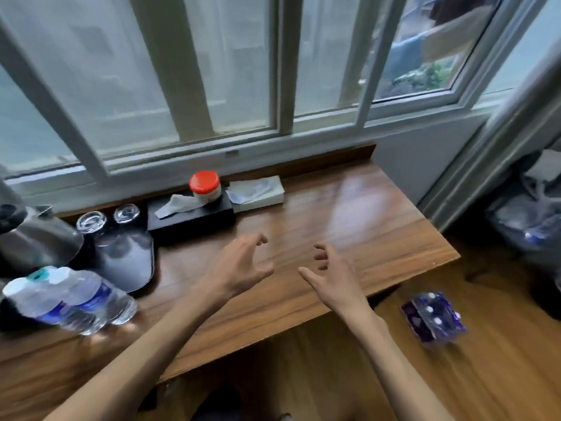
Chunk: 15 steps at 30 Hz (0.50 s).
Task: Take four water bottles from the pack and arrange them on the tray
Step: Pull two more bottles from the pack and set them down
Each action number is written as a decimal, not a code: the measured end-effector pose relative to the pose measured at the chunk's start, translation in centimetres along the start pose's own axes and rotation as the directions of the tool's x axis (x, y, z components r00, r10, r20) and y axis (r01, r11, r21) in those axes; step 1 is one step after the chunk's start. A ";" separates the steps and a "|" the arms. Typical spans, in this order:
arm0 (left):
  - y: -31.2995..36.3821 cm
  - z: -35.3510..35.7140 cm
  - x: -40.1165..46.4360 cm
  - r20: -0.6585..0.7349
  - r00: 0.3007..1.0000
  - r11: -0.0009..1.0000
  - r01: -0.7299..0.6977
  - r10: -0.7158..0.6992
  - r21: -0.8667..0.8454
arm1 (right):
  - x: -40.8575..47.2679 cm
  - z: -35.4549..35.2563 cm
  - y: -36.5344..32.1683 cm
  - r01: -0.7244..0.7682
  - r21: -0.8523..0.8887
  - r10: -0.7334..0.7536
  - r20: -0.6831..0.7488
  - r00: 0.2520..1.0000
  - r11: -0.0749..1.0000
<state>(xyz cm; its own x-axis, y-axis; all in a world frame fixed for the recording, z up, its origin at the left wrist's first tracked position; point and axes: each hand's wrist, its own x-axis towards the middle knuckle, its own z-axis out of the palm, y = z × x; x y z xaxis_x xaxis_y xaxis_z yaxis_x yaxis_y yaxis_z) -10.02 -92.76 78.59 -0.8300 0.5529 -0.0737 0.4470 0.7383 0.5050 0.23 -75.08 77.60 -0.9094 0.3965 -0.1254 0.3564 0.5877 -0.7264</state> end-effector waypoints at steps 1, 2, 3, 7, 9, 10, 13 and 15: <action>1.5 1.1 1.0 0.035 0.999 1.000 -0.028 0.028 0.010 | -0.3 -1.4 1.7 -0.031 0.008 0.031 -0.021 0.999 0.999; 2.9 2.2 2.0 0.068 0.996 0.998 -0.059 0.058 0.016 | -0.5 -2.7 3.4 -0.067 0.019 0.068 -0.039 0.997 0.998; 4.3 3.4 3.1 0.103 0.990 0.995 -0.098 0.095 0.021 | -0.7 -4.0 5.2 -0.110 0.032 0.112 -0.055 0.992 0.993; 10.0 7.6 8.2 0.269 0.930 0.964 -0.267 0.251 0.023 | -1.2 -8.5 12.0 -0.296 0.085 0.304 -0.095 0.948 0.951; 13.0 10.0 11.1 0.356 0.884 0.944 -0.329 0.303 0.013 | -1.0 -10.4 15.0 -0.374 0.118 0.387 -0.112 0.915 0.920; 14.6 11.4 12.8 0.386 0.863 0.934 -0.358 0.325 0.014 | -0.8 -11.3 16.5 -0.408 0.131 0.423 -0.128 0.897 0.904; 19.7 15.5 17.2 0.452 0.806 0.901 -0.435 0.383 0.011 | 0.1 -14.2 21.3 -0.498 0.168 0.524 -0.201 0.827 0.851; 23.0 18.0 19.7 0.495 0.765 0.883 -0.469 0.412 -0.009 | 0.8 -15.9 24.1 -0.550 0.218 0.590 -0.220 0.777 0.806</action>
<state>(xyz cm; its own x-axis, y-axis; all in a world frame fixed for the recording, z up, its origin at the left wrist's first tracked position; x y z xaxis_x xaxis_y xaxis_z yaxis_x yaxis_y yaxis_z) -10.12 -57.98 73.29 -0.2860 0.9181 -0.2743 0.7811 0.3892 0.4882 11.51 -49.37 70.78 -0.4496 0.8096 -0.3773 0.7407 0.1019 -0.6640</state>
